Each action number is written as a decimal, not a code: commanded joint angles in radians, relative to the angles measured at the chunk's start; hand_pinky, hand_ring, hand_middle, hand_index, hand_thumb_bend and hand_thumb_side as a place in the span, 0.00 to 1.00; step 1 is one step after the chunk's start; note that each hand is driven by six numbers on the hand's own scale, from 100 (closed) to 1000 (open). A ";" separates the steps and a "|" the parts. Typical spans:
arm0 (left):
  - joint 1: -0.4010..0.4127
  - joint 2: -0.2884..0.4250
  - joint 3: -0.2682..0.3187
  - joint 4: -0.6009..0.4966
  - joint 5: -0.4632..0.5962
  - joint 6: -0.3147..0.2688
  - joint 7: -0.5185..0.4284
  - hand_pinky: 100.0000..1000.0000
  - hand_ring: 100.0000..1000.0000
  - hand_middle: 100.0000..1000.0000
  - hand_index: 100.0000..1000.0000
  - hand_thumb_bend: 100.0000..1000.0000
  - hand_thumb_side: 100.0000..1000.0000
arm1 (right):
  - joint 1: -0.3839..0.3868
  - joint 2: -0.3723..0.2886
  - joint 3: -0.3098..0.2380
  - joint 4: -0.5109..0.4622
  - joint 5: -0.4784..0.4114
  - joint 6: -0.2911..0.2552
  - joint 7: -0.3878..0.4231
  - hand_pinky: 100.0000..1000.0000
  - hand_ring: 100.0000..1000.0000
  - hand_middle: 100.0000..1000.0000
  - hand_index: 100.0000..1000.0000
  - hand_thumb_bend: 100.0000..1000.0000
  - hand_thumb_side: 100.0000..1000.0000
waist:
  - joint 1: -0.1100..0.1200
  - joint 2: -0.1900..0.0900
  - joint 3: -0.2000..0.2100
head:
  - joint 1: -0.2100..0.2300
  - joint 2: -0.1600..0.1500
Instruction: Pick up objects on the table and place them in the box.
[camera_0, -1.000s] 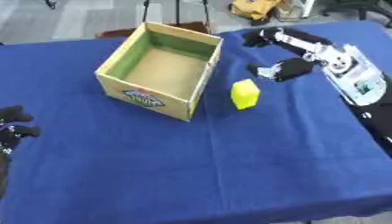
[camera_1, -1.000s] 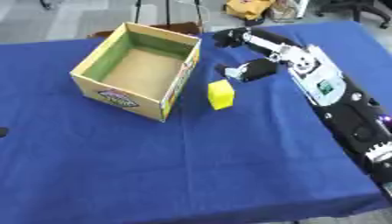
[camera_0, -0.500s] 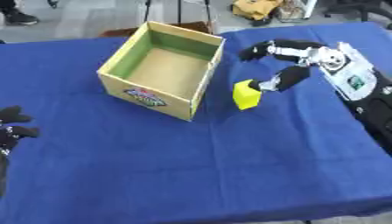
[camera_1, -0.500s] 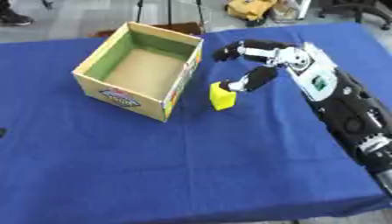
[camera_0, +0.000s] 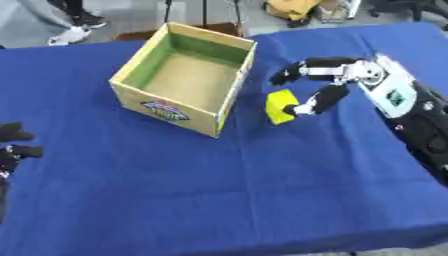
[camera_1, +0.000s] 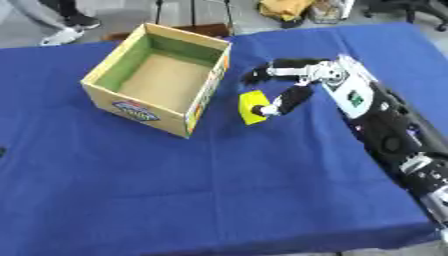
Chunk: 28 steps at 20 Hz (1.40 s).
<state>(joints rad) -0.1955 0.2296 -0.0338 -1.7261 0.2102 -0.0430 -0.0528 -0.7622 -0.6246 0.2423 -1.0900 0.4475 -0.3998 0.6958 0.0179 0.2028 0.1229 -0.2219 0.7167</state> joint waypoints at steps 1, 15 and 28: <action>-0.013 0.011 -0.002 -0.012 0.003 -0.002 -0.005 0.70 0.46 0.54 0.71 0.59 0.92 | -0.027 0.000 -0.005 0.019 0.025 -0.014 -0.006 0.90 0.90 0.86 0.97 0.18 0.40 | 0.002 -0.012 0.002 | -0.004 -0.006; -0.014 0.009 -0.002 -0.013 0.003 -0.002 -0.006 0.70 0.46 0.54 0.71 0.59 0.92 | -0.024 0.019 0.014 0.031 0.116 -0.072 -0.042 0.87 0.85 0.83 0.95 0.12 0.30 | 0.005 -0.007 0.008 | -0.005 -0.008; -0.015 0.009 -0.002 -0.012 0.002 -0.002 -0.007 0.70 0.46 0.54 0.71 0.59 0.92 | -0.016 0.009 0.019 0.047 0.224 -0.112 -0.084 0.85 0.83 0.83 0.95 0.00 0.15 | 0.002 -0.008 0.007 | -0.005 -0.011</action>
<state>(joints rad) -0.1986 0.2295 -0.0344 -1.7261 0.2102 -0.0436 -0.0568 -0.7649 -0.5845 0.2656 -1.0416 0.6549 -0.5016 0.6117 0.0216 0.2093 0.1298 -0.2265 0.7144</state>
